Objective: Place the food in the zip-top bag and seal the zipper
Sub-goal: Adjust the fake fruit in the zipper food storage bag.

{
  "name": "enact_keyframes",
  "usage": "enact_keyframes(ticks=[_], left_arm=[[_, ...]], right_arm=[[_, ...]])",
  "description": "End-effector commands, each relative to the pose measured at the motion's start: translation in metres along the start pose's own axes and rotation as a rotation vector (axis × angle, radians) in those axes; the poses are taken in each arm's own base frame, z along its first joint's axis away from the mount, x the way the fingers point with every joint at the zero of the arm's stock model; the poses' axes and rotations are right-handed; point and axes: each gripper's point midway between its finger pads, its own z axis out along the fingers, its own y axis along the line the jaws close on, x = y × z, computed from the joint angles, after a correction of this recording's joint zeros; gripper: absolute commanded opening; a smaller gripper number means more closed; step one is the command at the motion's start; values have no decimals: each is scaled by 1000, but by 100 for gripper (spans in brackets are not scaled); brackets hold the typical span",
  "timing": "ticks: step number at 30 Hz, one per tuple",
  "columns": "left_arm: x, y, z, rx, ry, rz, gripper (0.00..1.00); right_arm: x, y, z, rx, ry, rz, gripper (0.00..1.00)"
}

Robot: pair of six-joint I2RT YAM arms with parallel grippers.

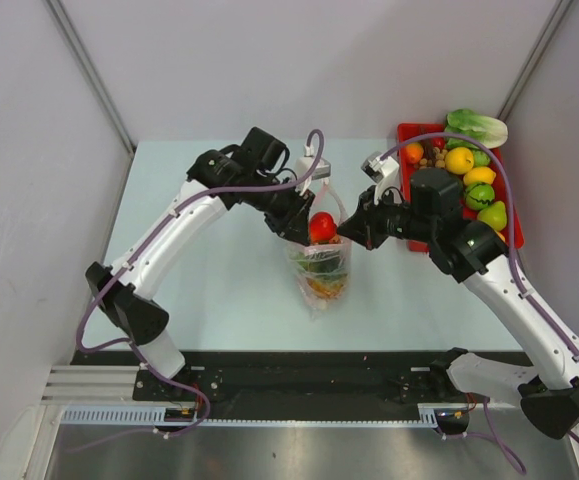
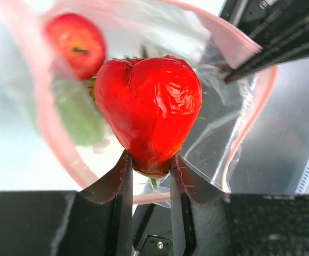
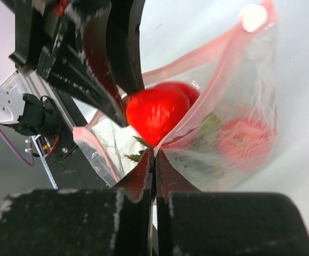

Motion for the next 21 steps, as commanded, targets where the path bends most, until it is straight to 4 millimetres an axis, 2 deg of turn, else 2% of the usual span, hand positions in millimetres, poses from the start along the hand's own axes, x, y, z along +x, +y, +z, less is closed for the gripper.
enact_keyframes(ticks=[1,4,8,12,14,15,18,20,21], left_arm=[[-23,9,-16,-67,-85,-12,1],[-26,23,-12,-125,-86,-42,4],[-38,29,-5,-123,-95,-58,11],[-52,36,0,-130,-110,-46,11],[-53,39,8,-126,-94,-49,16],[-56,37,8,-116,-98,-40,30],[-64,31,6,-80,-111,-18,50],[-68,28,-3,-57,-132,-9,59],[-72,25,-10,-50,-158,-4,70]], right_arm=[[-16,9,-6,-26,-66,-37,0],[-16,10,-6,-33,-62,-41,0],[-14,10,-3,-42,-52,-46,0],[-14,10,0,-50,-51,-58,0],[-15,8,1,-46,-55,-62,0],[-17,9,2,-48,-61,-66,0],[-17,7,2,-42,-61,-67,0],[-16,6,3,-38,-57,-71,0],[-16,6,3,-35,-58,-70,0]])
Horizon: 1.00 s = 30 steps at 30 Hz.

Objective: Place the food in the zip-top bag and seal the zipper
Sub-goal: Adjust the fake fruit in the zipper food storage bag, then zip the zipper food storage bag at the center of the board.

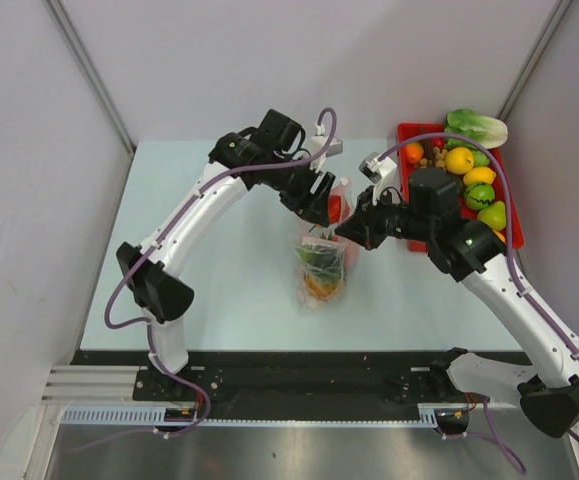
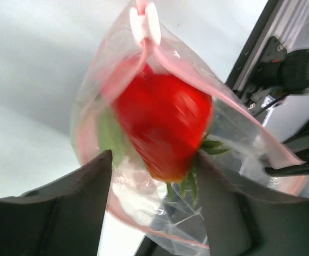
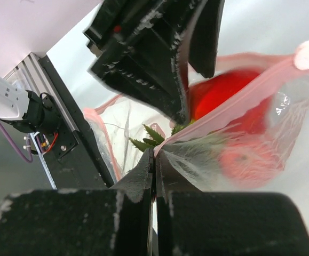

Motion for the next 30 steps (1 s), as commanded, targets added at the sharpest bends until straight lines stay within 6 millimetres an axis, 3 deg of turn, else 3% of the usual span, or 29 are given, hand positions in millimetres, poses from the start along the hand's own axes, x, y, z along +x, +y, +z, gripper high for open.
enact_keyframes(ticks=[1,3,7,9,12,20,21,26,30], left_arm=[[-30,-19,-37,73,-133,46,72],[-35,-10,-49,78,-177,8,78],[-44,3,-73,60,-245,-13,75],[-39,16,-71,0,-232,-29,75],[-25,17,-59,32,-189,-56,74],[-15,0,-36,174,-145,-121,73],[-15,0,-32,190,-140,-145,68],[-32,-45,-41,408,-185,-134,59],[-41,-47,-34,421,-206,-180,62]], right_arm=[[-17,4,0,-16,-62,-56,0],[-16,3,0,-11,-60,-61,0],[-15,0,-2,5,-57,-57,0],[-14,-1,-3,10,-52,-52,0],[-14,-2,-3,16,-50,-52,0],[-12,0,0,10,-47,-34,0],[-12,1,0,7,-48,-34,0],[-4,3,8,-8,-39,-11,0],[-5,9,15,-30,-58,-24,0]])
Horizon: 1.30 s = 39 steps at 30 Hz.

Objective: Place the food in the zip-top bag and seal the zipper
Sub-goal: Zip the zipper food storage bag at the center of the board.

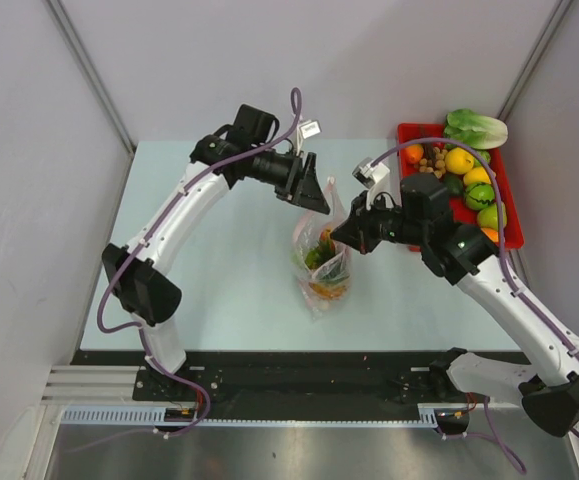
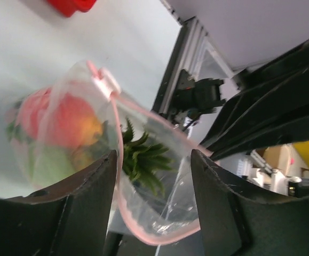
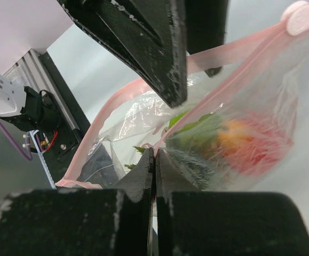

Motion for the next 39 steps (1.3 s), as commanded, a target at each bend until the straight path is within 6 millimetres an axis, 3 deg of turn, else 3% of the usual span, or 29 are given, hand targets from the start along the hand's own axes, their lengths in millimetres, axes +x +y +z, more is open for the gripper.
enact_keyframes(ticks=[1,13,16,17,18,21,22,23,24,25,27,30,31,35,38,39], left_arm=[[-16,-28,5,113,-54,-1,63],[-17,-1,22,-61,-54,-7,59],[-13,10,26,-99,-37,-9,50],[-13,11,26,-102,-34,7,38],[-11,14,26,-114,-27,11,32],[-6,16,19,-138,6,78,15],[-6,17,17,-145,15,126,12],[-10,14,12,-151,9,155,10],[-7,14,8,-157,27,157,9],[-7,12,5,-141,32,202,8],[-9,1,-3,-96,36,260,6],[5,-20,-12,27,83,369,6],[15,-29,-16,77,126,408,6],[24,-34,-26,84,164,493,5],[32,-31,-28,24,202,661,1],[35,-38,-34,5,206,726,0]], right_arm=[[-13,9,9,-28,-64,-23,0],[-19,17,22,-26,-96,-43,0],[-23,19,23,-33,-110,-54,0],[-23,20,23,-33,-113,-63,0],[-22,19,23,-30,-109,-68,0],[-22,17,11,-22,-110,-112,25],[-21,19,7,-37,-108,-125,43],[-20,21,-5,-45,-108,-137,53],[-23,13,-12,-32,-119,-146,63],[-23,17,-20,-60,-121,-145,82],[-32,15,-39,-46,-168,-153,96],[-41,0,-60,-3,-216,-158,100],[-43,-12,-66,39,-224,-145,100],[-36,-26,-78,44,-203,-233,100],[-32,-17,-84,-14,-199,-296,98],[-30,-13,-84,-36,-194,-310,97]])
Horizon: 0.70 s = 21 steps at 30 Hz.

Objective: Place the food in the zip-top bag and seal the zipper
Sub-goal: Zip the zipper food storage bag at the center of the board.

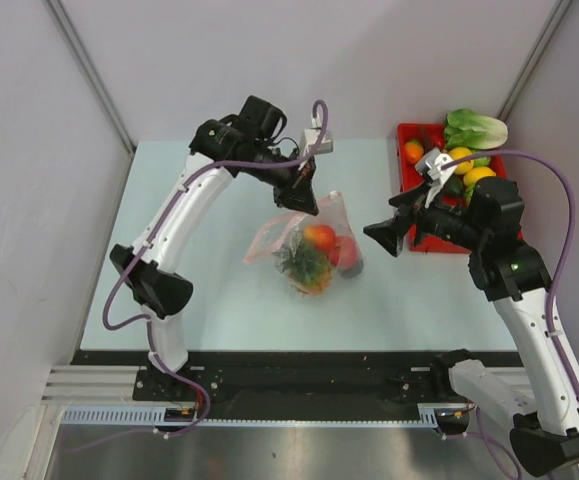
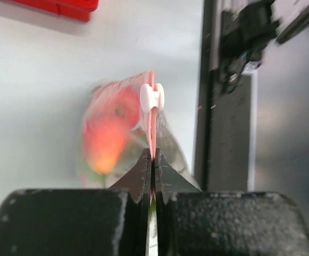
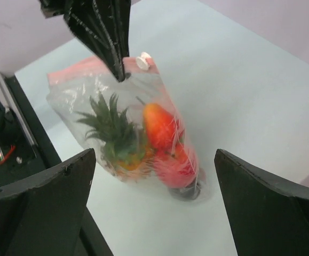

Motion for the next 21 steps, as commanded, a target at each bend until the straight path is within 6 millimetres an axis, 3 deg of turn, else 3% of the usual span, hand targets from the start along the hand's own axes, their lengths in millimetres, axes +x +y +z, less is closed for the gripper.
enact_keyframes(ticks=[1,5,11,17,21], left_arm=[[16,-46,-14,23,104,312,0],[32,-64,-2,67,160,363,0],[24,-76,1,125,114,398,0],[22,-79,7,144,105,432,0],[22,-77,11,139,106,404,0]], right_arm=[[0,24,-8,-149,0,-110,94],[4,26,0,-207,7,-123,87],[16,39,13,-322,26,-289,77],[25,60,16,-410,33,-405,54],[25,61,22,-404,38,-410,39]])
